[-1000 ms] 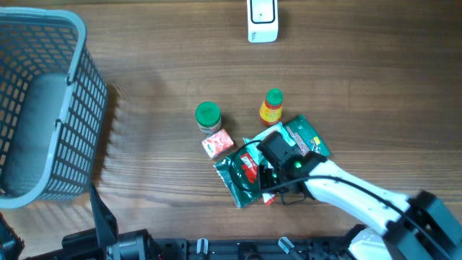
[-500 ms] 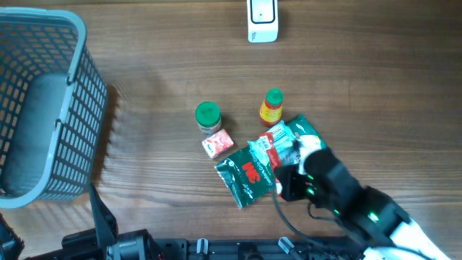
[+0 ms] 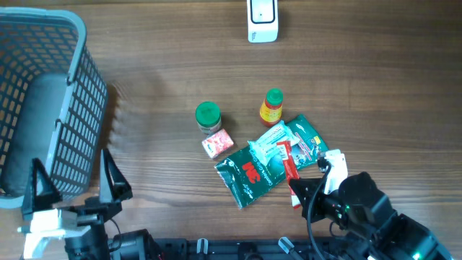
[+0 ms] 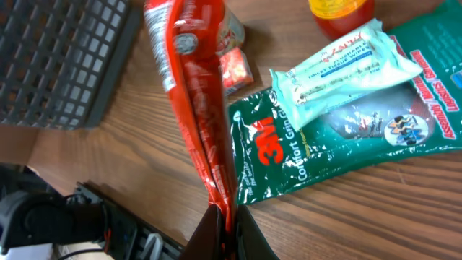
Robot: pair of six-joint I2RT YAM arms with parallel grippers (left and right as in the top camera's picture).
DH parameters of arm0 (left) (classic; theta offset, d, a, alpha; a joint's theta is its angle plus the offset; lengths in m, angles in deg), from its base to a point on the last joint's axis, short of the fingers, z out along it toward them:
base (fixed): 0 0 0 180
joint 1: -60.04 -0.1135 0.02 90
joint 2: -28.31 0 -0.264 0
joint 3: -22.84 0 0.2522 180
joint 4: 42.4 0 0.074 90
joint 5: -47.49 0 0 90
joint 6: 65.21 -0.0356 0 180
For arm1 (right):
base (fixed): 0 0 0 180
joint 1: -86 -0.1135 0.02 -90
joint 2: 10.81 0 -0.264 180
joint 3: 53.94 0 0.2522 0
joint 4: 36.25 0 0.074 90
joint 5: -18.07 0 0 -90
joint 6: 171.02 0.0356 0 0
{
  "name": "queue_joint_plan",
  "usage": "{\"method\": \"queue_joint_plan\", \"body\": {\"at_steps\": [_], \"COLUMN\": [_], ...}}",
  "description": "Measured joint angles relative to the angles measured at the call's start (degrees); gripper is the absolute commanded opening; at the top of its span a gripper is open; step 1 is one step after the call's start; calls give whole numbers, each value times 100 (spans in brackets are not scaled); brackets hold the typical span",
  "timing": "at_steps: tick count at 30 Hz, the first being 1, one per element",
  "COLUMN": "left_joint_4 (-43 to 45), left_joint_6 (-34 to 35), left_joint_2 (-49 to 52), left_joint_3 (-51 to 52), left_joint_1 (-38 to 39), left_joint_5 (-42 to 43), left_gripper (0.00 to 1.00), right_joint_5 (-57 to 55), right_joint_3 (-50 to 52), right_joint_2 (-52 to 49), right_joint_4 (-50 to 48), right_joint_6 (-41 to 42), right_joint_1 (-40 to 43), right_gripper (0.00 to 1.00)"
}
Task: Scan the item barcode
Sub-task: 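Lift the red tube upright with the right gripper, then hold the red tube raised in the right gripper above the pouch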
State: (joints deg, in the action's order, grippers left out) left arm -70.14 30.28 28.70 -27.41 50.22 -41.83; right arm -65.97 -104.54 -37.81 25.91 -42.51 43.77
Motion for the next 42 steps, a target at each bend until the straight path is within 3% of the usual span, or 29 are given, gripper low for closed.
{"method": "queue_joint_plan", "body": {"at_steps": [5, 12, 19, 26, 32, 42], "left_joint_4": [101, 420, 560, -116, -118, 1572], "left_joint_6": [610, 1115, 691, 527, 505, 463], "left_joint_2": [0, -2, -2, 17, 210, 396], "left_joint_3": [55, 422, 903, 1102, 1449, 2977], "left_joint_1": [0, 219, 922, 1010, 1010, 1010], "left_joint_5": [20, 678, 914, 802, 800, 1204], "left_gripper": [100, 100, 100, 100, 100, 100], "right_joint_5": [-4, -31, -114, -260, -258, -264], "right_joint_3": [-588, -793, -793, -793, -793, -793], "right_joint_2": [2, 2, 2, 2, 2, 2], "right_joint_4": [-87, -50, 114, -330, -898, -1082], "right_joint_6": [-164, -352, -374, -955, -1360, -1840], "right_joint_1": [0, 0, 0, 0, 0, 0], "right_gripper": [5, 5, 5, 5, 4, 4]}}
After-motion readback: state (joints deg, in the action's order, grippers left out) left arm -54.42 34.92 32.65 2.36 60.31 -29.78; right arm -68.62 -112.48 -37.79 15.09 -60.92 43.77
